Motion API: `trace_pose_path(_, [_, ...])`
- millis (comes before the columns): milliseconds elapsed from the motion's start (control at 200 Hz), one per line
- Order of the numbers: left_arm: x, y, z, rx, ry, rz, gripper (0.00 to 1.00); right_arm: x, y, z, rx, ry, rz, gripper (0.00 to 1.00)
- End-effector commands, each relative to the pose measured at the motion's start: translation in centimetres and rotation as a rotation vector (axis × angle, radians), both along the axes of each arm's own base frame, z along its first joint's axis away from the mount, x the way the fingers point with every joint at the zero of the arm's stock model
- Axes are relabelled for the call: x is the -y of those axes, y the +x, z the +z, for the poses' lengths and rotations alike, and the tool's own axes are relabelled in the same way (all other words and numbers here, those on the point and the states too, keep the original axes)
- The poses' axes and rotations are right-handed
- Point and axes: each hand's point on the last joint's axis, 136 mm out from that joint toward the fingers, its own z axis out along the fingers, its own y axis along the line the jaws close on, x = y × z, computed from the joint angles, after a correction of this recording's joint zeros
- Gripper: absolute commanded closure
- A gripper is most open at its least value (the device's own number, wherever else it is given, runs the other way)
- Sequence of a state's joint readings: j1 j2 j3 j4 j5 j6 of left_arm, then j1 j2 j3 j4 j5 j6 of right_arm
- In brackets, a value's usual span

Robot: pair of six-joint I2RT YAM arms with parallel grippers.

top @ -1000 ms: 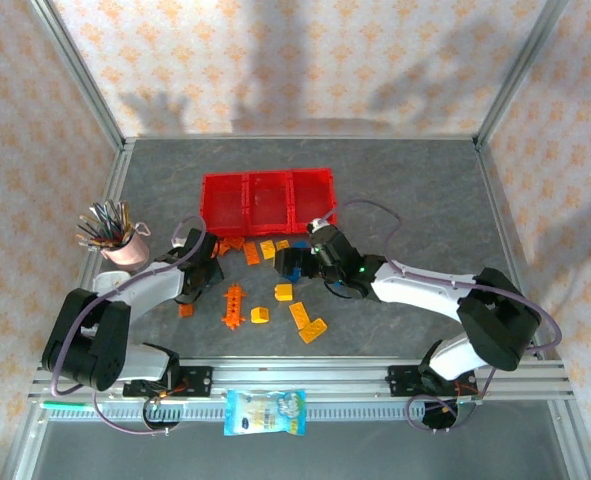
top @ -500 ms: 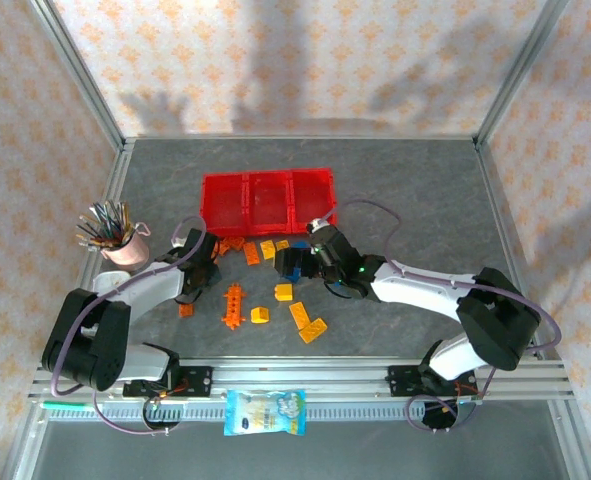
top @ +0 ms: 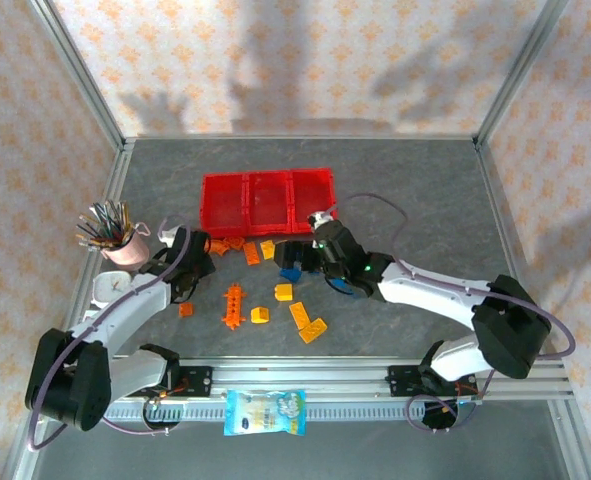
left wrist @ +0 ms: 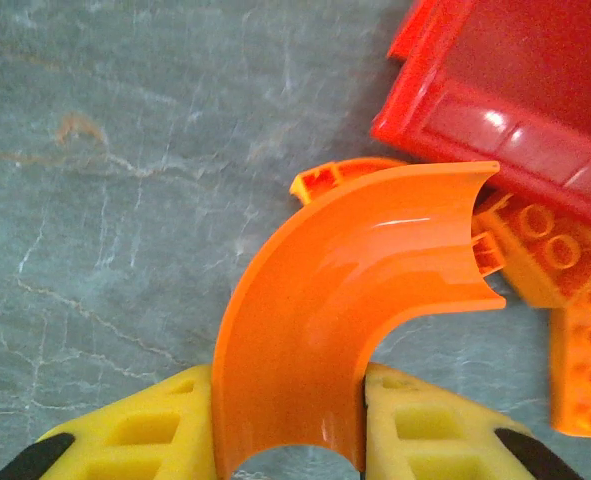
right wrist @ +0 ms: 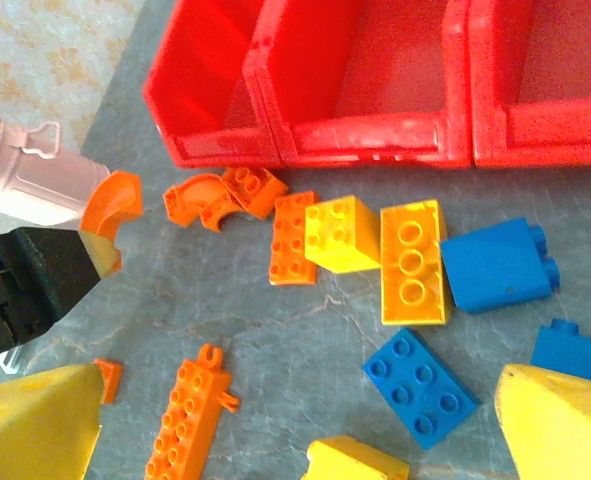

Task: Sort the legos into containers by color
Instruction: Place the lego in the container.

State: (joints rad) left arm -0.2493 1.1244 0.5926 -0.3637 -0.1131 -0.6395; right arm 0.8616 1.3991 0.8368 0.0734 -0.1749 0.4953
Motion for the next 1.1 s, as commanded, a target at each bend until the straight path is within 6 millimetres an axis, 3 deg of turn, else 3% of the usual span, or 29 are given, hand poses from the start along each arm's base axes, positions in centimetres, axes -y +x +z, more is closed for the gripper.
trace_pose_path(0, [0.3,1.6,3.2,0.073,-0.001,0.003,0.72,0.0,1.2,3.3,0.094,0.002,-0.03,0.0])
trace_pose_path(120, [1.3,4.1,5.1,0.117,-0.011,-0.036,0.72,-0.3,2.2,4.2,0.124,-0.005,-0.051,0.0])
trace_pose_path(255, [2.2,7.4,5.5,0.108,0.02,-0.072,0.73,-0.2,3.5,4.1,0.126,-0.029,-0.08,0.0])
trace_pose_path(526, [3.2,13.9,4.6,0.09,0.085,-0.088,0.73,0.6,5.3,3.1,0.105,-0.048,-0.116,0.0])
trace_pose_path(691, [3.8,16.9,2.9,0.059,0.108,-0.099,0.71,1.0,6.0,2.6,0.101,-0.069,-0.122,0.0])
trace_pose_path(841, [3.6,18.5,1.4,0.016,0.131,-0.097,0.65,1.2,6.3,2.5,0.1,-0.075,-0.123,0.0])
trace_pose_path(1096, [3.9,19.2,2.0,0.026,0.124,-0.112,0.52,1.2,6.4,2.8,0.104,-0.08,-0.119,0.0])
